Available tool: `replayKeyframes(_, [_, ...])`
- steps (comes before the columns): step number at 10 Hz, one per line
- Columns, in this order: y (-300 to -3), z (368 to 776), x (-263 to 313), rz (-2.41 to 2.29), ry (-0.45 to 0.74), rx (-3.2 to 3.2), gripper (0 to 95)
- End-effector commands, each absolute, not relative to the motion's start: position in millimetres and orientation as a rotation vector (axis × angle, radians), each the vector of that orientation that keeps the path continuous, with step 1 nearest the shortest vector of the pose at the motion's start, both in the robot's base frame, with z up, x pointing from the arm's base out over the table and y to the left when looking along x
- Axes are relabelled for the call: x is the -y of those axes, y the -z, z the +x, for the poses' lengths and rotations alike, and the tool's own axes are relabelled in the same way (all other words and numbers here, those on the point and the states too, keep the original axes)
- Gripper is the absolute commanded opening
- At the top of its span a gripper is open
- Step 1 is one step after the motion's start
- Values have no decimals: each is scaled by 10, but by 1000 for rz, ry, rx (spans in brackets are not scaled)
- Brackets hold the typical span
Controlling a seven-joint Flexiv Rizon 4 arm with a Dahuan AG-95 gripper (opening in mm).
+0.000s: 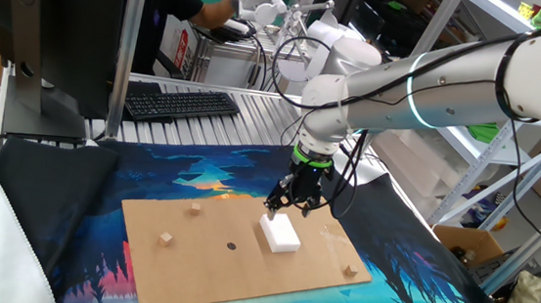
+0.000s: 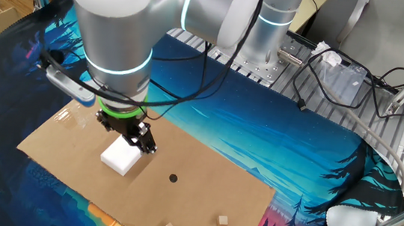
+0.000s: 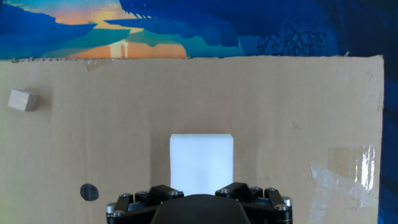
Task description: Clean the tabletop with a sponge
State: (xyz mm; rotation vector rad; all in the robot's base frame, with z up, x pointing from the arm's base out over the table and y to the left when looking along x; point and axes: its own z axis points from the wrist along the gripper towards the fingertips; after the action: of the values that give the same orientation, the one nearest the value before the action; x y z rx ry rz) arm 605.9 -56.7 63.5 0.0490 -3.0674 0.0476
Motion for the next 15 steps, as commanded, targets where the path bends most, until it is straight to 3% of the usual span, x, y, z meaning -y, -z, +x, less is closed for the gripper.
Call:
replayKeyframes(1, [-601, 6089, 551, 49, -44, 3065, 950])
replayKeyframes(6, [-467, 6171, 531, 45, -46, 3065, 950])
replayKeyframes(7, [-416, 6179, 555, 55, -45, 3065, 760])
replayKeyframes(15, [-236, 6179, 655, 86, -40, 3069, 760])
